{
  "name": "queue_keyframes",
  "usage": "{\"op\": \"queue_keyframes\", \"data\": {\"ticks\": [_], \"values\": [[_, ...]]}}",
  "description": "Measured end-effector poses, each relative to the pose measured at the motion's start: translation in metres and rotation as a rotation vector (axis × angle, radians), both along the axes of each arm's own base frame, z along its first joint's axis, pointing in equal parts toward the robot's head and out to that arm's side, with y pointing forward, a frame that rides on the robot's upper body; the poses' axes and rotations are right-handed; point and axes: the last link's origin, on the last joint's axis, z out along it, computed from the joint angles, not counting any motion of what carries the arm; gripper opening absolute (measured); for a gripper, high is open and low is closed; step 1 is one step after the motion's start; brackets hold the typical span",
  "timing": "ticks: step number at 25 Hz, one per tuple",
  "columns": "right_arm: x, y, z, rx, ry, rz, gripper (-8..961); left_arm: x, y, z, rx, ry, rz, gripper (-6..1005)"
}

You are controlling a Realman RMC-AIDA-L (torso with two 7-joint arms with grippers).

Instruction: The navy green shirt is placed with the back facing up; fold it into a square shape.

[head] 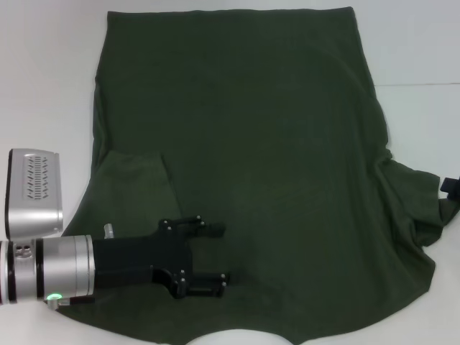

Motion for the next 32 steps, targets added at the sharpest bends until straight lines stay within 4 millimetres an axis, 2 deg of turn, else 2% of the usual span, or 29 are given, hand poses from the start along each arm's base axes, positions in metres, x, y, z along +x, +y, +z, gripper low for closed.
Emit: {"op": "queue_keyframes", "data": {"ticks": [3, 14, 32], "values": [[0.007, -0.007, 0.006, -0.004, 0.02, -0.051, 85, 0.0, 0.0, 0.001, -0.002, -0.003, 0.004, 858], [0.011, -0.01, 0.001, -0.036, 0.063, -0.094, 516, 0.0, 0.002, 0.002, -0.002, -0.006, 0.023, 858], [0.005, -0.001, -0.022, -0.04, 0.077, -0.104, 514, -0.002, 0.002, 0.004, 0.005, 0.0, 0.027, 859]]}}
